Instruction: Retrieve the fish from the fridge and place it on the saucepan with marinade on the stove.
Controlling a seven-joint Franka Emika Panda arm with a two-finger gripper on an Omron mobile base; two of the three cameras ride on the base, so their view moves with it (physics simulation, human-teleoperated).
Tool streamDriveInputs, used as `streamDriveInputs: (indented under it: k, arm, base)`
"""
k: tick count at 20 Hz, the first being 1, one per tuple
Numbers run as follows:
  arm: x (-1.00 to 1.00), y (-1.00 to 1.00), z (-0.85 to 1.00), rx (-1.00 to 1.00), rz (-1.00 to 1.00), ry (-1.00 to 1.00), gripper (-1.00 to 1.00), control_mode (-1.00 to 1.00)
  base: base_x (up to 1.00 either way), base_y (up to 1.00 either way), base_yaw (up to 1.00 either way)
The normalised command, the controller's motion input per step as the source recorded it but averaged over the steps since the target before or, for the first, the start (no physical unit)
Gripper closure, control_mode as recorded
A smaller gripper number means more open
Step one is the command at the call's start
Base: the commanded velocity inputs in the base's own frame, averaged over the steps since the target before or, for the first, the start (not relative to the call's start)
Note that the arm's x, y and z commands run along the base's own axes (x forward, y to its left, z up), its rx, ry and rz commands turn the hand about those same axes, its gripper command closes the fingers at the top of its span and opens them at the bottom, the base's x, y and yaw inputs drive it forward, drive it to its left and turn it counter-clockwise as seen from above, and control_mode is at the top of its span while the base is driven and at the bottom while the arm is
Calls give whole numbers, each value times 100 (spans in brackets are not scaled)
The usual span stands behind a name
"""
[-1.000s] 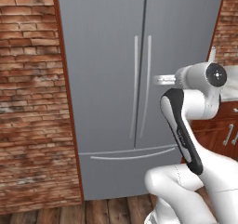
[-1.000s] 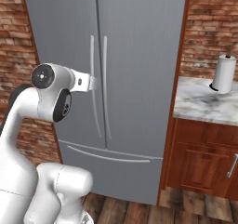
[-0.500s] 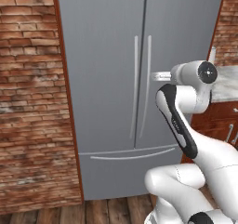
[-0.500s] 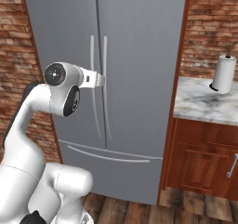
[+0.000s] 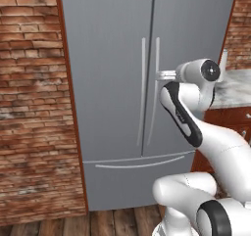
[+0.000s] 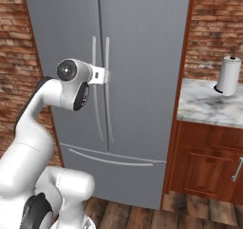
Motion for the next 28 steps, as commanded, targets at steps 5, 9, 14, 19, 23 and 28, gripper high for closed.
streamDriveInputs:
  k: [5, 9, 14, 19, 23, 28]
  arm:
    - [50, 0, 0, 0, 0, 0, -100, -100]
    - [48, 0, 0, 0, 0, 0, -100, -100]
    - [47, 0, 0, 0, 0, 0, -100, -100]
    - [47, 0, 0, 0, 0, 0, -100, -100]
    - [46, 0, 0, 0, 0, 0, -100, -100]
    - [44, -1, 0, 0, 0, 0, -100, -100]
  base:
    - [0, 0, 0]
    - [0, 0, 0]
    - [0, 0, 0]
    - [0, 0, 0]
    - [0, 0, 0]
    - [0, 0, 0]
